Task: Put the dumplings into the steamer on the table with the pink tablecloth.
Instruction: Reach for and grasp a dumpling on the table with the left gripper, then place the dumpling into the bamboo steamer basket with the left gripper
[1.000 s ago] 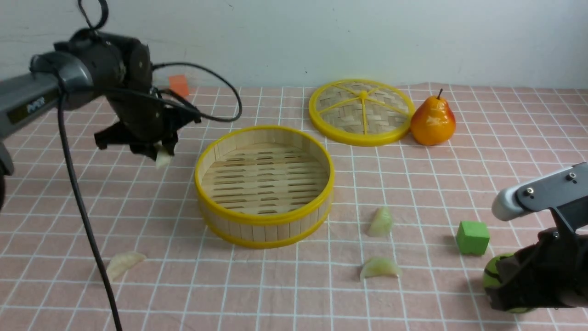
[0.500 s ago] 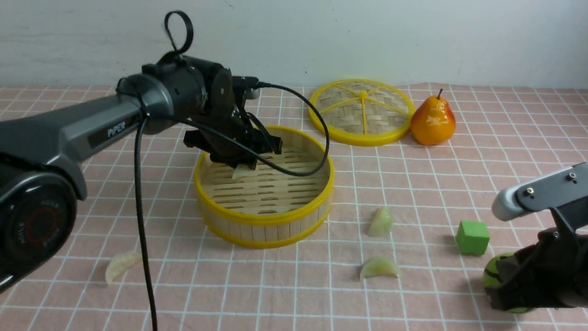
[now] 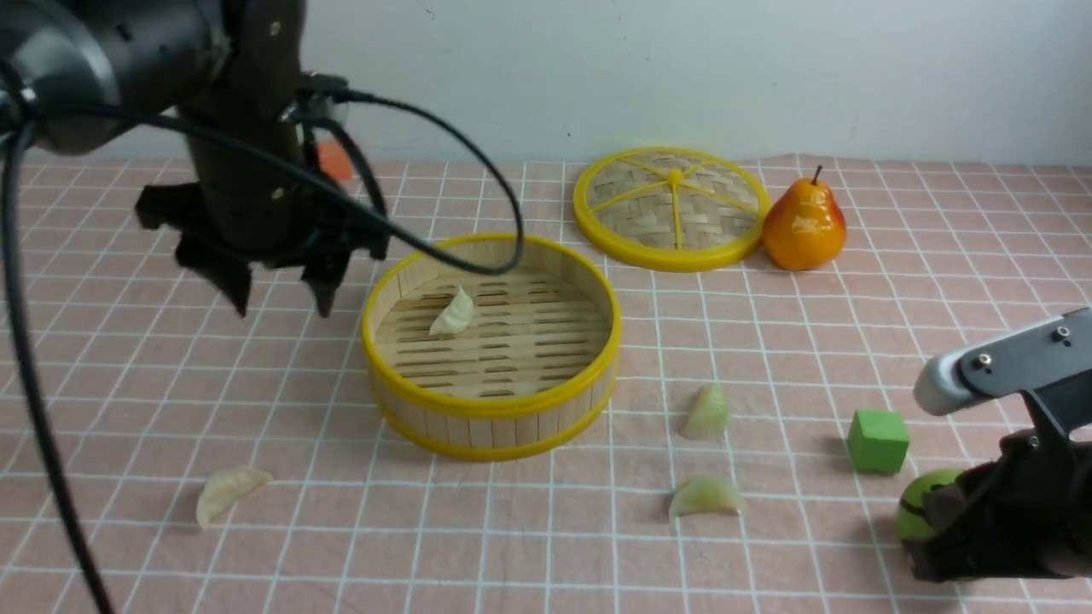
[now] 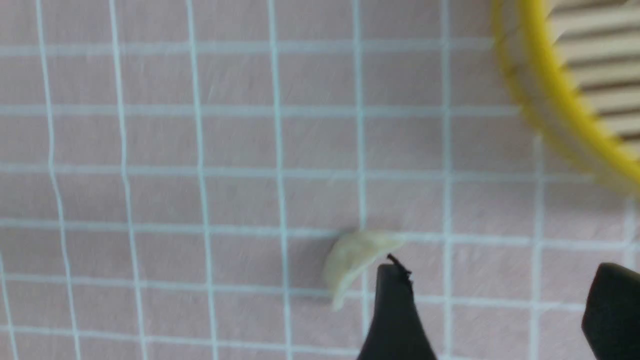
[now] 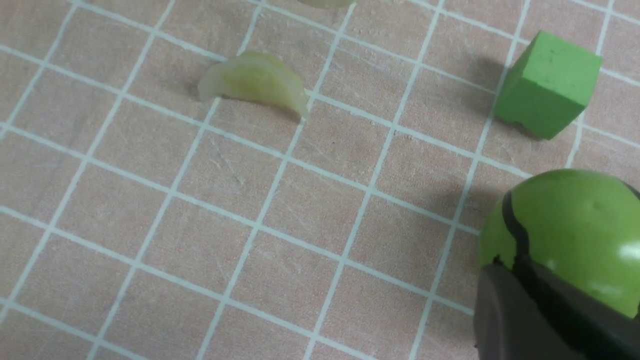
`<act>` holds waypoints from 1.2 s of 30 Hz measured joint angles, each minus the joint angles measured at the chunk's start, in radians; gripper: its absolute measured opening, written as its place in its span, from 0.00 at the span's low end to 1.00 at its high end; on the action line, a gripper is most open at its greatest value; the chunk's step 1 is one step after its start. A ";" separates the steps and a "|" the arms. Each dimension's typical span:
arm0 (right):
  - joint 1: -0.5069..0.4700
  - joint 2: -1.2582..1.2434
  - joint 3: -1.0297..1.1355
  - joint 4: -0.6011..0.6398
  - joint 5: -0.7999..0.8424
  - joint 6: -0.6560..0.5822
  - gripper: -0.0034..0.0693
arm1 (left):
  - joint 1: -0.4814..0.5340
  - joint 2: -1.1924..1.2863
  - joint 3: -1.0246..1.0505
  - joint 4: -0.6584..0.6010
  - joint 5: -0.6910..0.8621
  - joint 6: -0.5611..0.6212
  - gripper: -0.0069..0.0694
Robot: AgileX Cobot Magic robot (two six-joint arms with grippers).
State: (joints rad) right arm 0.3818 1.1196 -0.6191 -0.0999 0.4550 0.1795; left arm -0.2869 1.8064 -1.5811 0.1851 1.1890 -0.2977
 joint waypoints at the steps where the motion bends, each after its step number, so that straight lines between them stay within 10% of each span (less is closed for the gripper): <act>1: 0.000 0.000 0.000 0.005 0.000 0.000 0.09 | 0.010 -0.013 0.062 -0.001 -0.028 0.011 0.71; 15: 0.006 0.000 0.000 0.039 -0.001 0.000 0.09 | 0.063 0.078 0.381 0.075 -0.372 0.032 0.64; 20: 0.006 0.000 0.000 0.042 0.000 0.000 0.10 | 0.063 0.092 0.384 0.066 -0.366 -0.069 0.32; 29: 0.006 0.000 0.000 0.042 0.000 0.000 0.11 | 0.012 -0.017 0.301 -0.111 -0.258 0.023 0.34; 36: 0.006 0.000 0.000 0.042 -0.016 0.000 0.12 | -0.148 -0.072 0.171 -0.202 -0.492 0.078 0.34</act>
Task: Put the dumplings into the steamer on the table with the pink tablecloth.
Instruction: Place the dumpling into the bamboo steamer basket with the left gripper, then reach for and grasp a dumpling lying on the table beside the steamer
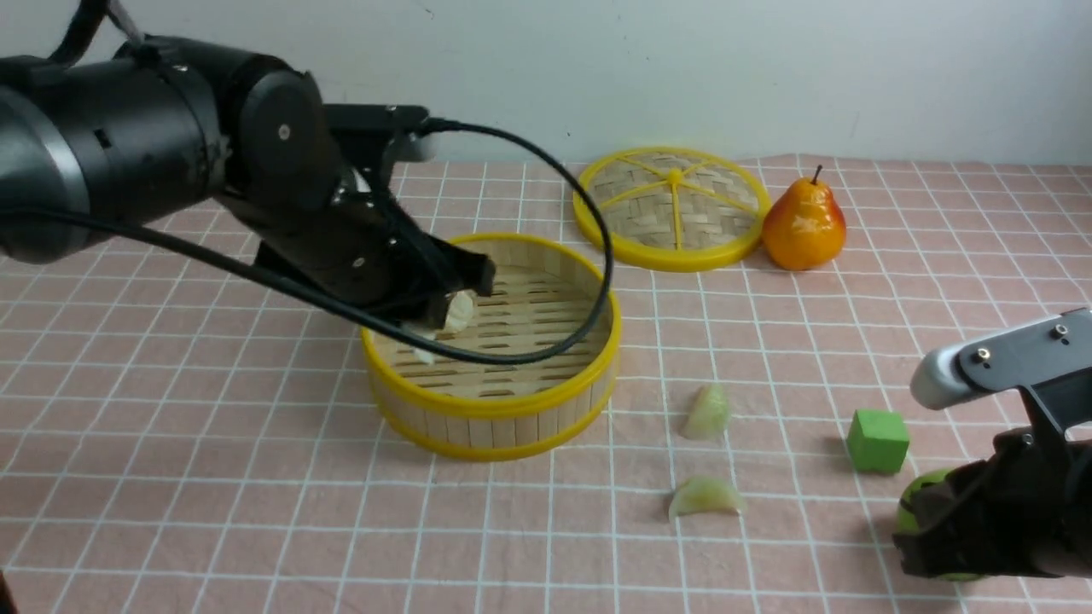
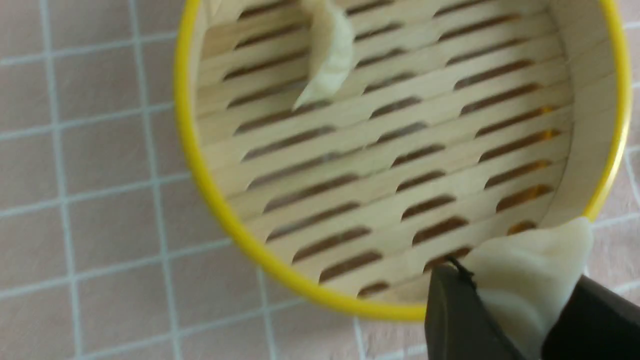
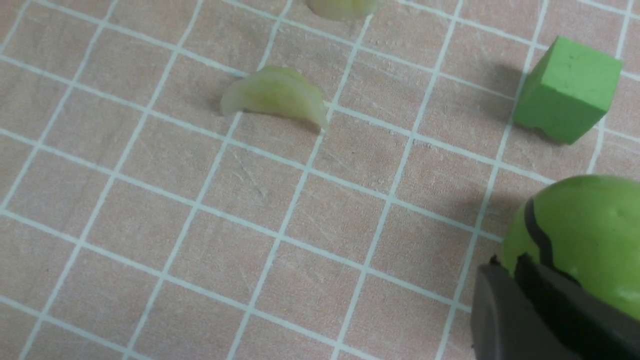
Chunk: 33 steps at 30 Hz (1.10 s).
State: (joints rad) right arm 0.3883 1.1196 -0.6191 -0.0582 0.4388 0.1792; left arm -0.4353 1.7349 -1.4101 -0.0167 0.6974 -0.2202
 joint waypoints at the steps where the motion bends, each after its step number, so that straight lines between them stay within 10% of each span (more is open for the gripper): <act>1: 0.000 0.000 0.000 0.000 0.000 0.000 0.12 | -0.005 0.029 -0.004 0.002 -0.025 -0.004 0.34; 9: 0.000 0.000 0.000 0.000 -0.003 0.000 0.13 | -0.008 0.237 -0.025 0.111 -0.072 -0.025 0.34; 16: 0.000 0.012 -0.001 0.025 0.016 0.000 0.16 | -0.008 0.239 -0.037 0.162 -0.126 -0.077 0.68; 21: 0.000 0.018 -0.051 0.034 0.108 0.000 0.24 | -0.008 0.200 -0.055 0.168 -0.009 -0.086 0.72; 33: 0.001 0.428 -0.395 0.252 0.100 -0.048 0.67 | -0.008 -0.453 0.081 0.075 0.109 -0.072 0.07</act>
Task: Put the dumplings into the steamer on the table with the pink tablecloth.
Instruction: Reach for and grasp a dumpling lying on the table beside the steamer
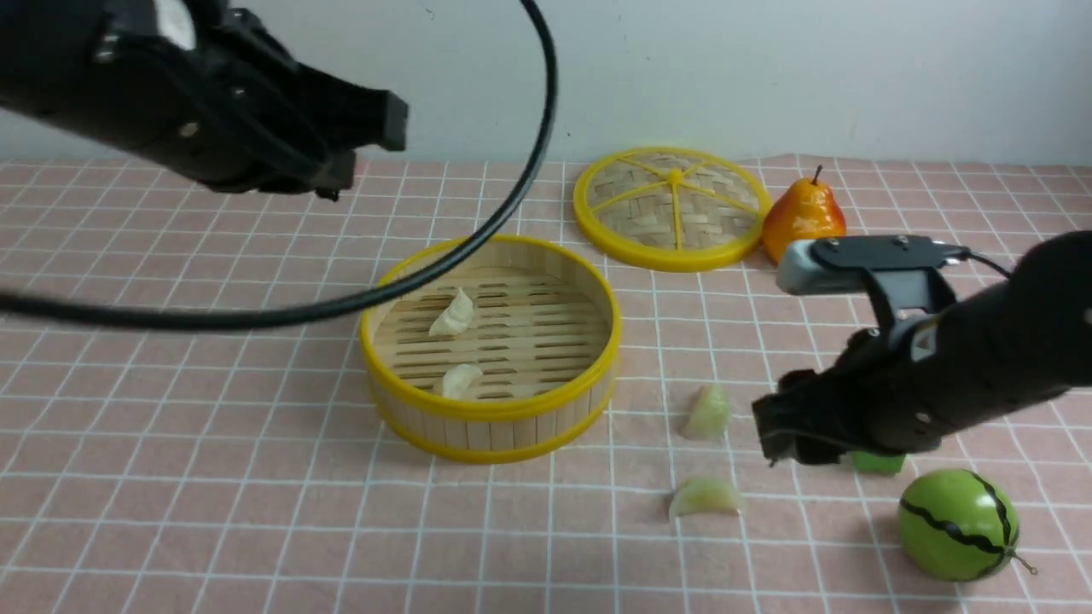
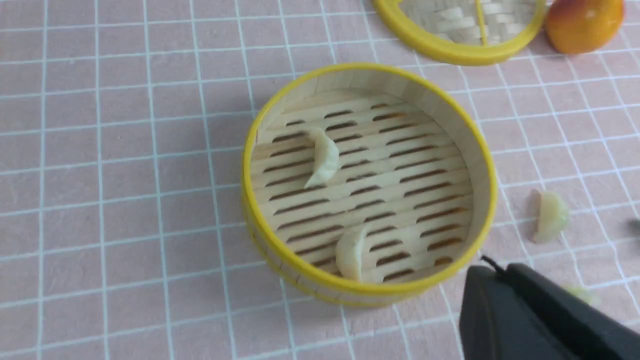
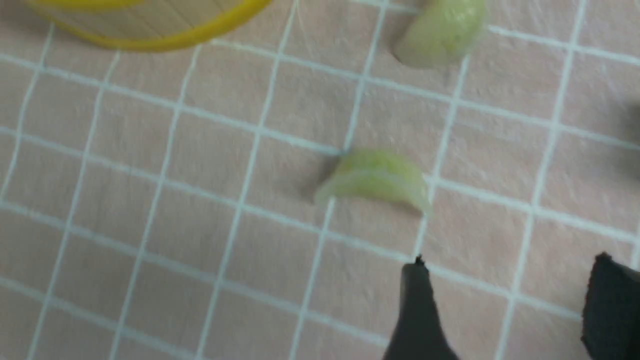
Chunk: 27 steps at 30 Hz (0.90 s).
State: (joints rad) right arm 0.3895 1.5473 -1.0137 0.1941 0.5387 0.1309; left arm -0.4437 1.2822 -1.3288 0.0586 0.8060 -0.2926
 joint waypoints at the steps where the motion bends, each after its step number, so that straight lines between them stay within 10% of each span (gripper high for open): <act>1: 0.000 0.040 -0.016 0.002 -0.038 0.000 0.68 | 0.000 -0.041 0.047 0.005 0.005 0.013 0.07; 16: -0.001 0.418 -0.178 -0.029 -0.266 0.027 0.58 | 0.000 -0.434 0.621 0.376 0.049 -0.243 0.07; 24: -0.001 0.415 -0.187 -0.093 -0.242 0.026 0.07 | 0.000 -0.580 0.856 0.249 0.067 -0.384 0.07; 27: -0.001 0.387 -0.187 -0.146 -0.196 0.023 0.02 | 0.000 -0.629 0.884 0.217 -0.013 -0.387 0.07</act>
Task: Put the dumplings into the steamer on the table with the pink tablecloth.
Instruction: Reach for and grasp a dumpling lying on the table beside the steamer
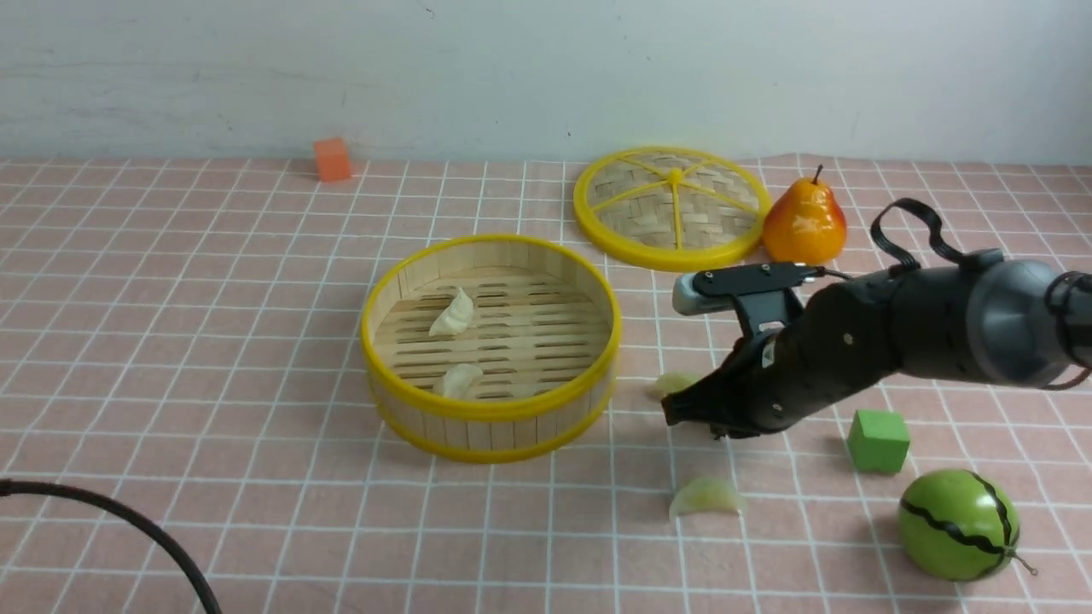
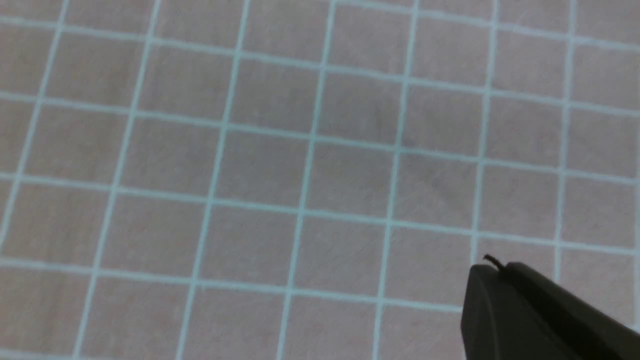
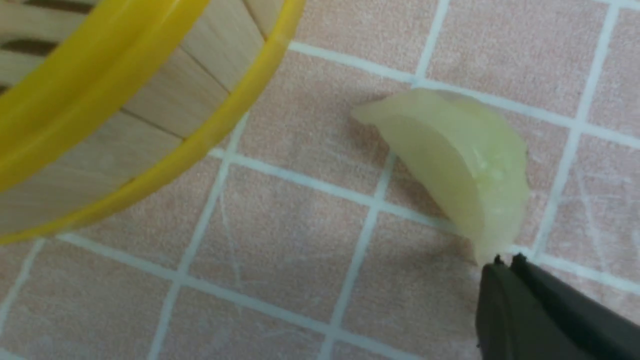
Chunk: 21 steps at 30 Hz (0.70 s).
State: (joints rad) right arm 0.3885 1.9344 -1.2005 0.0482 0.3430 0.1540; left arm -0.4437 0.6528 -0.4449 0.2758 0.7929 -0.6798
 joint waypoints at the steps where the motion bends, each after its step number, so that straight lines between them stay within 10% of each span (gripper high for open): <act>1: 0.000 -0.015 0.000 -0.018 0.013 0.000 0.02 | 0.000 -0.015 0.000 0.000 -0.024 0.000 0.07; 8: 0.000 -0.071 -0.004 -0.127 0.118 -0.008 0.04 | 0.000 -0.061 0.000 0.008 -0.074 -0.002 0.07; 21: 0.000 0.115 -0.280 -0.024 0.194 -0.091 0.59 | 0.000 -0.061 0.000 0.037 -0.128 -0.001 0.07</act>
State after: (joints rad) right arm 0.3885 2.0499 -1.4803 0.0237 0.5373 0.0626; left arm -0.4437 0.5922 -0.4449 0.3132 0.6647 -0.6813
